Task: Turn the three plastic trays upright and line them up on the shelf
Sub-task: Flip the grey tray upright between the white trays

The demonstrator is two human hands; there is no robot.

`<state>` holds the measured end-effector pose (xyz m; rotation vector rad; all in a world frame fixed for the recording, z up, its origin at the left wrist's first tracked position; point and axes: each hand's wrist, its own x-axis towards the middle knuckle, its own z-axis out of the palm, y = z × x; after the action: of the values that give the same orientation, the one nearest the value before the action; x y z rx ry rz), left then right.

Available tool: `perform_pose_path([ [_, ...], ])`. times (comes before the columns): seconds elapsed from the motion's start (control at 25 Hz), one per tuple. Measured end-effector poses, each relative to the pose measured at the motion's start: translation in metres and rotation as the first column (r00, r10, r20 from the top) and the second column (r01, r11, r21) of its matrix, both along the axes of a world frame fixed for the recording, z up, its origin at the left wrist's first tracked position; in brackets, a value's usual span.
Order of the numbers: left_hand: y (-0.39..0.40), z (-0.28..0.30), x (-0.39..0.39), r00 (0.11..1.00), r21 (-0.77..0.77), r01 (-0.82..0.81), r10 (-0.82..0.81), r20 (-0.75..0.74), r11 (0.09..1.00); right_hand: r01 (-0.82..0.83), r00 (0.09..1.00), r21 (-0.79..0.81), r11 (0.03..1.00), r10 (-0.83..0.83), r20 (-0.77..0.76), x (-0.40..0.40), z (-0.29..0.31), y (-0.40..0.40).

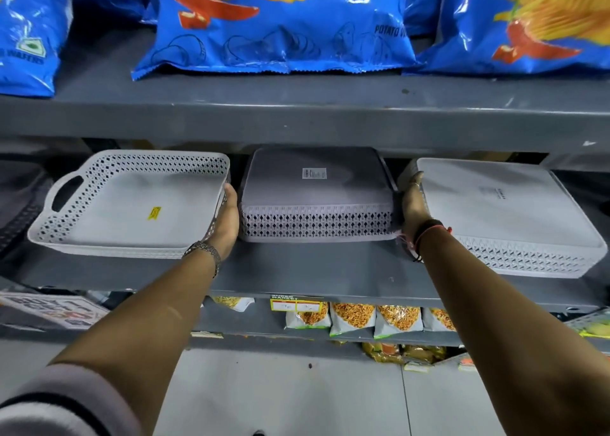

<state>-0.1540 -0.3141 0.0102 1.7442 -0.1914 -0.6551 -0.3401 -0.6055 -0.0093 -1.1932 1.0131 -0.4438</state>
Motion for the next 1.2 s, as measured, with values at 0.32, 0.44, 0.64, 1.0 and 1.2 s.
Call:
perform_pose_path([
  [0.32, 0.010, 0.042, -0.013, 0.994, -0.239, -0.106, 0.107, -0.006, 0.965, 0.078, 0.957, 0.038, 0.996, -0.086, 0.278, -0.028, 0.072, 0.043],
  [0.44, 0.017, 0.056, -0.018, 0.990, -0.261, -0.109, 0.128, 0.057, 0.959, 0.183, 0.901, 0.112, 0.977, -0.212, 0.378, -0.039, 0.084, 0.052],
  [0.64, 0.032, 0.070, -0.026, 0.980, -0.330, -0.114, 0.160, 0.116, 0.937, 0.114, 0.945, -0.096, 0.989, -0.079, 0.316, -0.044, 0.092, 0.058],
  [1.0, 0.036, 0.058, 0.004, 0.972, -0.153, -0.049, 0.082, 0.221, 0.987, 0.074, 0.978, -0.332, 0.940, -0.003, 0.210, -0.030, 0.075, 0.042],
  [1.2, 0.018, 0.054, 0.027, 0.953, 0.051, -0.027, 0.011, 0.303, 0.998, 0.157, 0.984, -0.341, 0.927, -0.118, 0.134, -0.022, 0.056, 0.035],
])
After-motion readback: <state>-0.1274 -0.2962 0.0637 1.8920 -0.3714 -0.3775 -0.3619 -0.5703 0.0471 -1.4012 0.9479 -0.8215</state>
